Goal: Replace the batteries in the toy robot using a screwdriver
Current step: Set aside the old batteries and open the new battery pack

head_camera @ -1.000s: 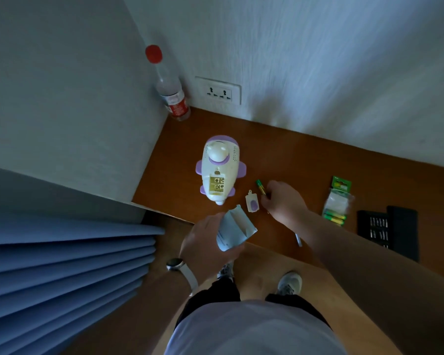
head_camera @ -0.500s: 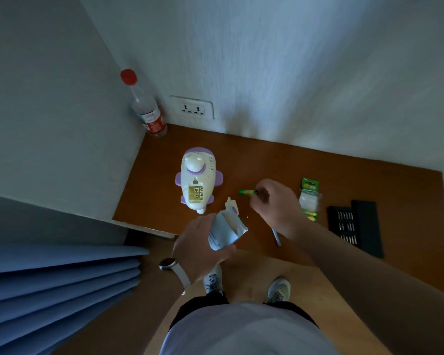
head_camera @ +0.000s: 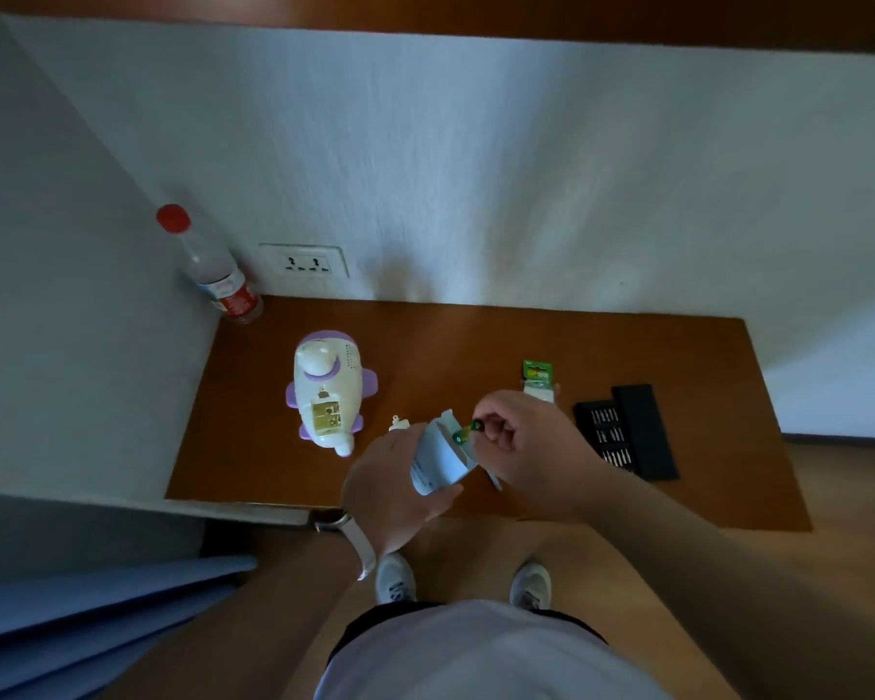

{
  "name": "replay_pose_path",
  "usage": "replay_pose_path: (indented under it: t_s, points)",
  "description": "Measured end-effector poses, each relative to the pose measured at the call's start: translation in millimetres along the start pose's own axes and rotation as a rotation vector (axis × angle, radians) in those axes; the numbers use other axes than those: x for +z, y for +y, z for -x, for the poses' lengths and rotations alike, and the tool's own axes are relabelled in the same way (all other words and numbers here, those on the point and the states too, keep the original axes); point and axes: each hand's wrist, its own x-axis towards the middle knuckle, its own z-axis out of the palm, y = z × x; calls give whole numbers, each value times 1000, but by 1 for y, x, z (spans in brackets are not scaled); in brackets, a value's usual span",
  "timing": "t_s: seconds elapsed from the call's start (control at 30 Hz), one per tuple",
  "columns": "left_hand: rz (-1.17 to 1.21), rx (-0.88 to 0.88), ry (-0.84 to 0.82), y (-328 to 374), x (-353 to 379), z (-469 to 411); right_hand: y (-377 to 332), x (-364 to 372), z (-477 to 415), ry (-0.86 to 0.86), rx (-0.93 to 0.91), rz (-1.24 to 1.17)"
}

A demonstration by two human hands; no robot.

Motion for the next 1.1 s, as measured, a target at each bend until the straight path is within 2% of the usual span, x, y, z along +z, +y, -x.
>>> replay_pose_path:
  t_s: [0.43, 0.83, 1.1]
  points:
    - [-55, 83, -32, 8, 6, -3, 11, -2, 19, 38, 42, -22]
    - [-30, 141, -3, 12, 5, -9, 23, -2, 12, 60, 78, 55]
    - [-32, 151, 6, 16, 8, -10, 25, -2, 12, 17, -8, 47]
